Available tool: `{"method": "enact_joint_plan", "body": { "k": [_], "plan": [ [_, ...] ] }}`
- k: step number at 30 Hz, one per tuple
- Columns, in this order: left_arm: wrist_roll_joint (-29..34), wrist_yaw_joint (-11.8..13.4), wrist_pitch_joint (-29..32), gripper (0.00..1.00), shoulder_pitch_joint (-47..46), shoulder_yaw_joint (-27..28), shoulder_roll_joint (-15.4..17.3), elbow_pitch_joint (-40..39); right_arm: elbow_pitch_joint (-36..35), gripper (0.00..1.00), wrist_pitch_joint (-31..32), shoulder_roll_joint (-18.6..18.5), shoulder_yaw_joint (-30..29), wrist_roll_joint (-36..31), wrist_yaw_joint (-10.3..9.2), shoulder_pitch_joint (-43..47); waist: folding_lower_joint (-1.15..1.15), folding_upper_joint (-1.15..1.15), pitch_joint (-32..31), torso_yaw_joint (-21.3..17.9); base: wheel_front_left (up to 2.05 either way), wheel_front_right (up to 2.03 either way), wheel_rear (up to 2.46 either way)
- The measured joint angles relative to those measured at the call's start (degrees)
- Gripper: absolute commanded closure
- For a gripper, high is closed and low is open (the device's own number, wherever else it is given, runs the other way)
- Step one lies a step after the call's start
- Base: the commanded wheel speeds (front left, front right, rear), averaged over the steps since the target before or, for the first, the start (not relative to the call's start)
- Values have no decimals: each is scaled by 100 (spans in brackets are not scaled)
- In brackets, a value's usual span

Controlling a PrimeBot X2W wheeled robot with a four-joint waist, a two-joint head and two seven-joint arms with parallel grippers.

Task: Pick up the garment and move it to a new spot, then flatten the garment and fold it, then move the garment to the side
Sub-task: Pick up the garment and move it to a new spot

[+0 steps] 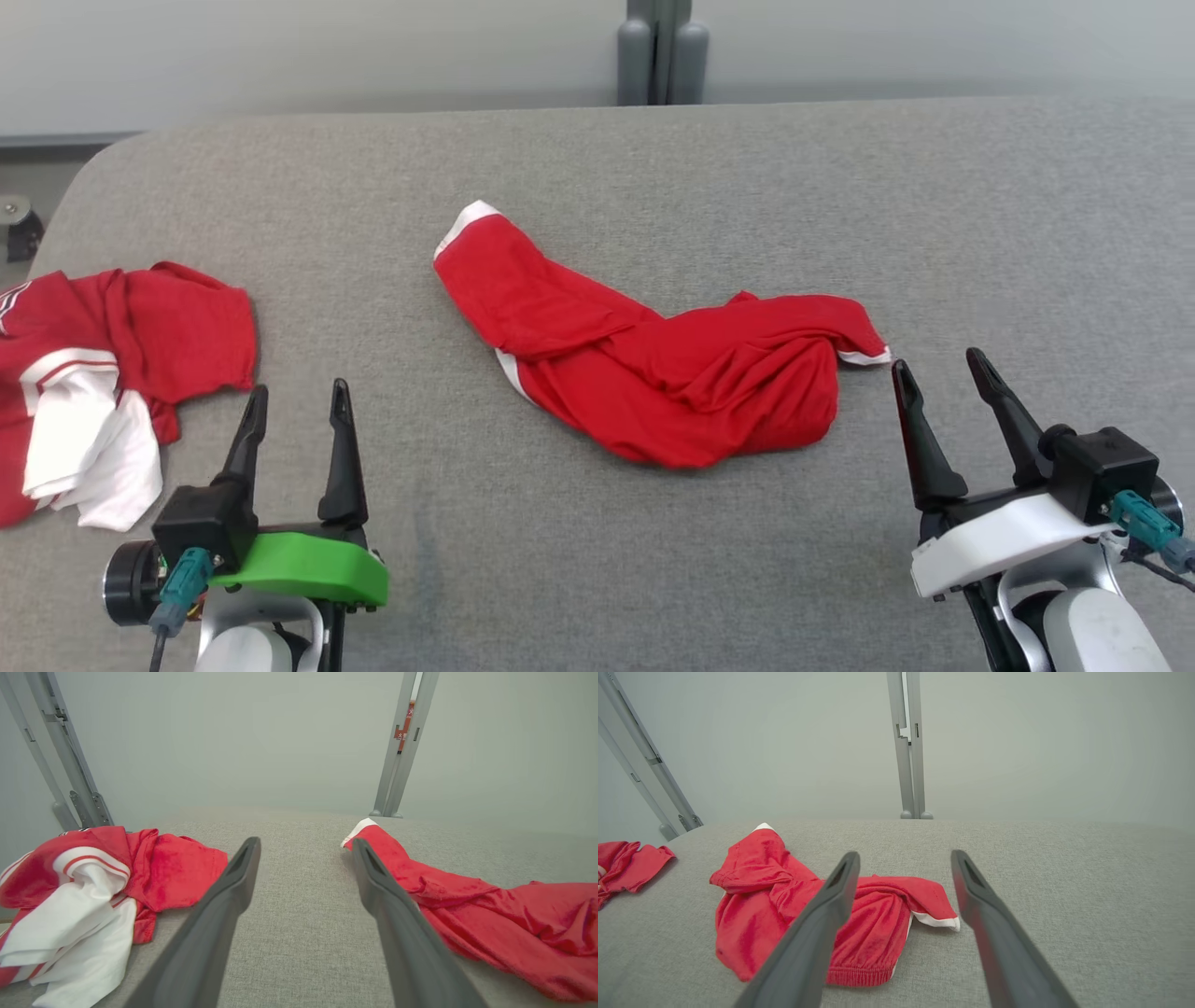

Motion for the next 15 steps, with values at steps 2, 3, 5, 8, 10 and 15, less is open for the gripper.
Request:
{"method": "enact_joint_plan", "body": {
  "k": [2, 3, 5, 8, 10, 15],
  "plan": [
    [-1, -2, 74, 0, 69, -34, 9, -38, 11, 0, 19, 4, 5, 0, 0, 65, 0, 0, -83, -114, 0, 0, 0],
    [-1, -1, 94, 0, 93, -36, 23, -45, 12, 0, 19, 3, 13, 1, 0, 82, 0, 0, -114, -158, 0, 0, 0],
    [-2, 0, 149, 0, 156, -66, 40, -63, 11, 0, 43, 10, 2, 1, 0, 152, 0, 0, -197, -257, 0, 0, 0],
    [-2, 25, 212, 0, 205, -102, 40, -99, 3, 0, 49, 12, -20, 4, -1, 230, 0, 0, -295, -375, 0, 0, 0],
    [-1, 52, 218, 0, 224, -112, 41, -119, -10, 0, 60, 15, -20, 11, 0, 248, 0, 0, -345, -441, 0, 0, 0],
    [-3, 58, 267, 0, 236, -145, 59, -147, -30, 0, 66, 41, -27, 13, 0, 248, 0, 0, -384, -511, 0, 0, 0]
  ]
}}
